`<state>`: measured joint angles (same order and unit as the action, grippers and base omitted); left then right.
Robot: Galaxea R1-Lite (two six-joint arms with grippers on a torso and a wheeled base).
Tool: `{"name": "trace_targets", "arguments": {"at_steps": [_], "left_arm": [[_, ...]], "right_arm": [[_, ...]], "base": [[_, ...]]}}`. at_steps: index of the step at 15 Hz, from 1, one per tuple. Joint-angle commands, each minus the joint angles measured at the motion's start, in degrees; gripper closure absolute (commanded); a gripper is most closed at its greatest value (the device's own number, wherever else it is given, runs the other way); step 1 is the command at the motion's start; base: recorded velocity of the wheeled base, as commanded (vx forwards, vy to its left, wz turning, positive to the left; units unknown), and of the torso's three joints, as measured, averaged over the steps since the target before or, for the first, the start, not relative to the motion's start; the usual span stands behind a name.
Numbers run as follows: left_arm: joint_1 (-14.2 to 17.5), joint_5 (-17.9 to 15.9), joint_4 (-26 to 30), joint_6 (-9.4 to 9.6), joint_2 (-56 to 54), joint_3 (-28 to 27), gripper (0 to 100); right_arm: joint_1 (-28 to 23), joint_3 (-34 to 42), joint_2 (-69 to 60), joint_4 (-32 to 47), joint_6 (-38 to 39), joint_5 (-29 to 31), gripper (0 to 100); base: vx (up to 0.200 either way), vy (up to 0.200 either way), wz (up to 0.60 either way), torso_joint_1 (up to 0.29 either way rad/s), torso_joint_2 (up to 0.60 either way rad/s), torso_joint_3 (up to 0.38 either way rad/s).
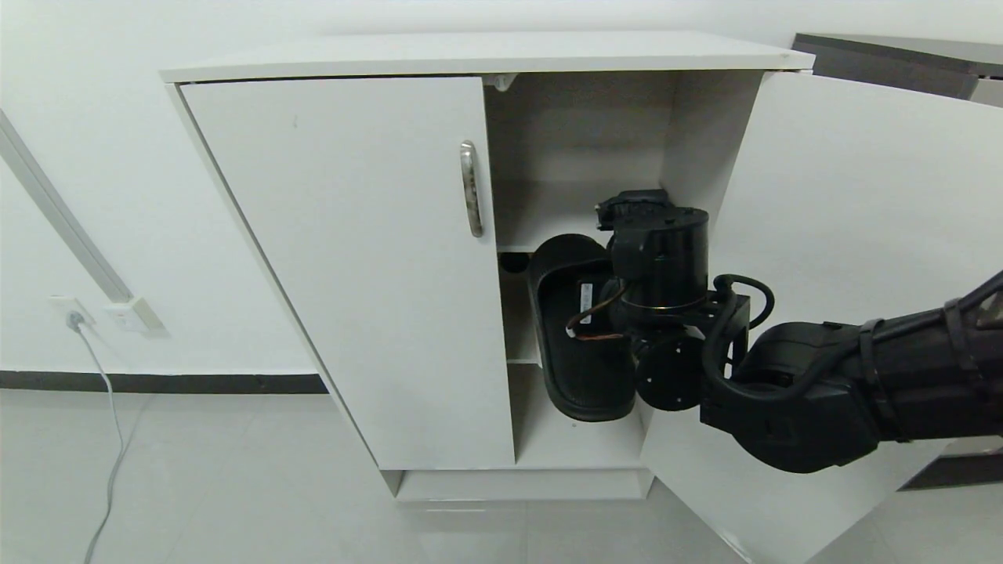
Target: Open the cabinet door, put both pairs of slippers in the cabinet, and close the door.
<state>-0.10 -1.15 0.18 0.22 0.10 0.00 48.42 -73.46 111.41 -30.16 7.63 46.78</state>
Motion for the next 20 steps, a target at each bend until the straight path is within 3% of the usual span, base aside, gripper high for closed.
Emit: {"name": "trace_targets", "arguments": {"at_steps": [1,12,14,20], "left_arm": [[0.0,-0.1,0.0,0.04,0.1,0.0,100],[0.0,-0.1,0.0,0.04,0.1,0.0,100],[0.0,-0.1,0.0,0.04,0.1,0.0,100],[0.0,0.0,0.0,-0.04,0.1,0.0,100]], "right_arm": [[0.0,0.0,-0.1,-0.1,0.0,0.0,100],[-0.3,-0.5,0.1,0.1,-0.6,-0.3,100],[-0.6,-1.4,0.2,0.7,-0.7,-0.6,100],[-4.7,-14.3,7.1,7.5,-0.1,-0.9,100]], "base": [[0.2,0.0,0.0,-0.012,0.0,0.002],[0.2,0.0,0.0,0.002,0.0,0.004],[0.0,0.0,0.0,0.0,0.0,0.0],[0.0,0.0,0.0,0.0,0.0,0.0]]}}
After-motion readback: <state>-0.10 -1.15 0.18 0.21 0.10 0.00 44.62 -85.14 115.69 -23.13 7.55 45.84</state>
